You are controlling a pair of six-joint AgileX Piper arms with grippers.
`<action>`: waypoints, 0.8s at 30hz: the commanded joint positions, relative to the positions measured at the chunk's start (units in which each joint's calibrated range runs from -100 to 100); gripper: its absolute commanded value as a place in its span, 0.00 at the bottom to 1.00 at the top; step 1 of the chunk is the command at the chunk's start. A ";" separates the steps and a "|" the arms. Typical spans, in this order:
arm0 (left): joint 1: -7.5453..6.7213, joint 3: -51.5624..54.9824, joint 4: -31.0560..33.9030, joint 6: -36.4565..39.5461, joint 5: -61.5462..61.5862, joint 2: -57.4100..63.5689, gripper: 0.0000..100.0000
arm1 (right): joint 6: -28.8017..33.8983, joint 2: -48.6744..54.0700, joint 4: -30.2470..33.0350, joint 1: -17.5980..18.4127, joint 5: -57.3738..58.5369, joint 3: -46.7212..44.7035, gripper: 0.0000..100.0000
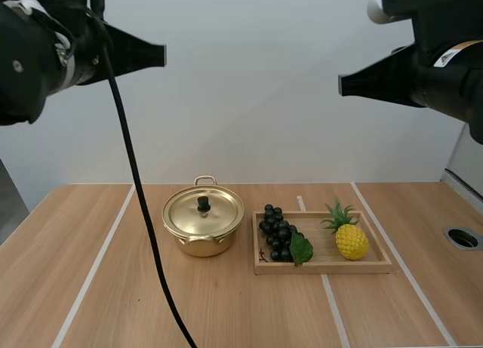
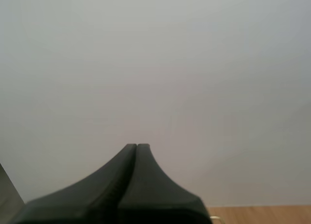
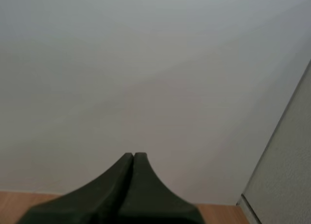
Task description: Open the pot, put the pineapple inside, and close it
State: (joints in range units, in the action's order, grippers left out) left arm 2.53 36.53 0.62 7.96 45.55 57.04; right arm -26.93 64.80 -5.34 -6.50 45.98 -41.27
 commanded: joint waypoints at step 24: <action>0.14 -0.29 -24.20 -29.03 22.97 -28.73 0.00 | 0.53 -20.90 7.07 -0.30 23.99 0.64 0.00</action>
State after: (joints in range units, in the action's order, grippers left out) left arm 2.53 36.53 -22.20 -19.69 67.77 29.57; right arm -26.63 44.59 0.87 -6.50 70.37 -41.18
